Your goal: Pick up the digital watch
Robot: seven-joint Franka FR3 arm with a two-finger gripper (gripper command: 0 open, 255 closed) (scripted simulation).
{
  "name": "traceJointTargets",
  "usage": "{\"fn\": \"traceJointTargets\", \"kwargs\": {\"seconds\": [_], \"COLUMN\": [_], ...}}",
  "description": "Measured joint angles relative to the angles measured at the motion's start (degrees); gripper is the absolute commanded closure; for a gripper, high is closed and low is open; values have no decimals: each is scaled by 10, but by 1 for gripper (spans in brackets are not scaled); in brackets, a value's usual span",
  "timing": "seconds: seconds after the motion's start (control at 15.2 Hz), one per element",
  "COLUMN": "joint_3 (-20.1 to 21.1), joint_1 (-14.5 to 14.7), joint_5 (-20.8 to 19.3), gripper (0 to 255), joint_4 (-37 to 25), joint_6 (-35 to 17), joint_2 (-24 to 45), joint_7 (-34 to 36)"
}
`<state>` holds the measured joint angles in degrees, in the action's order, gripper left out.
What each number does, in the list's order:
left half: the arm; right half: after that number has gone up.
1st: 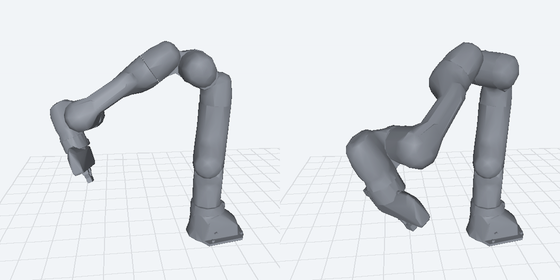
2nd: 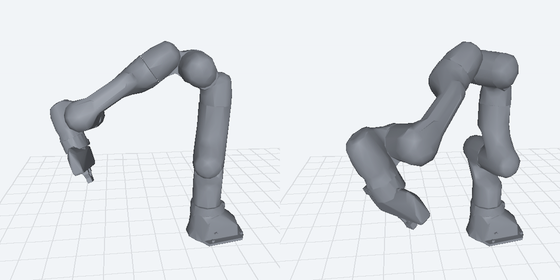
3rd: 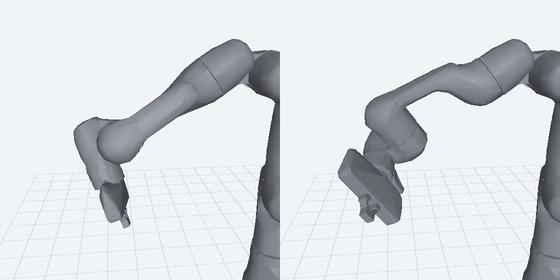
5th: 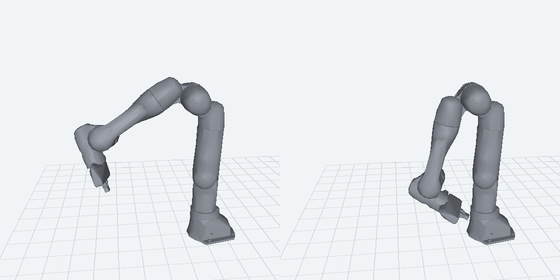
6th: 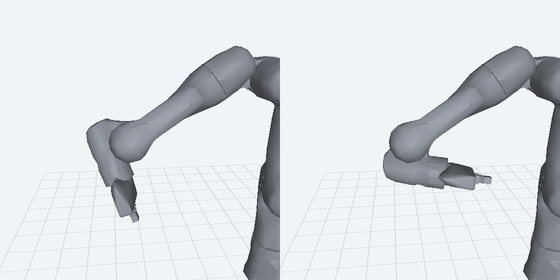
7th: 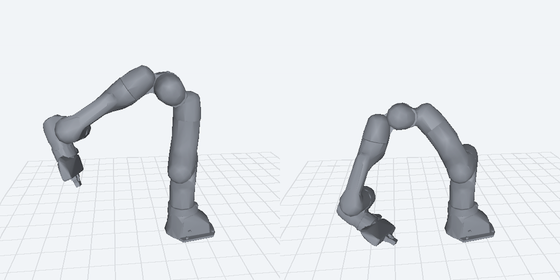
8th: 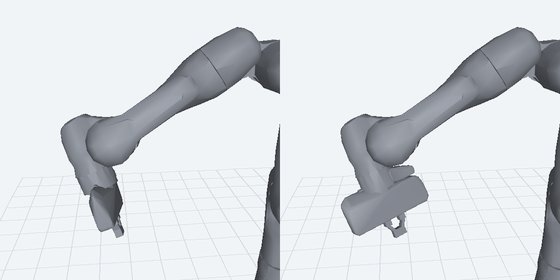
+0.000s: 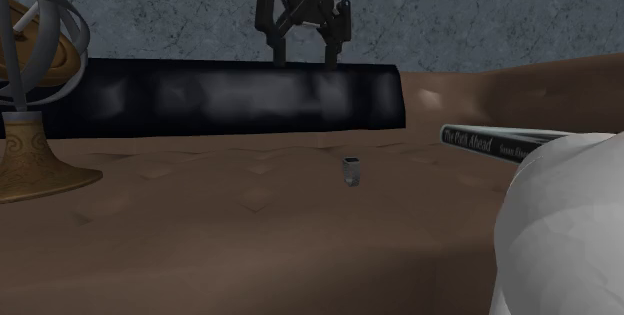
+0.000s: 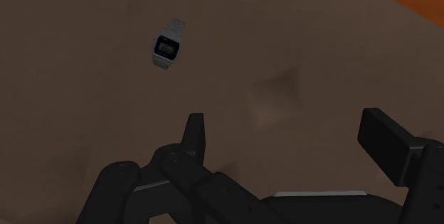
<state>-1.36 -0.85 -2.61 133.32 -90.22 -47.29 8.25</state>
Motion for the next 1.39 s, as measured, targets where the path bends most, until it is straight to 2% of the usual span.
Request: {"fn": "traceJointTargets", "kwargs": {"seconds": [0.2, 0.92, 1.39], "joint_3": [-11, -108, -122], "joint_1": [-5, -61, -66], "joint_5": [-4, -51, -59], "gripper": [0, 0, 0], "joint_4": [15, 133, 177], "joint_6": [-13, -115, -171], "joint_2": [4, 41, 56], "joint_7": [-5, -48, -51]}}
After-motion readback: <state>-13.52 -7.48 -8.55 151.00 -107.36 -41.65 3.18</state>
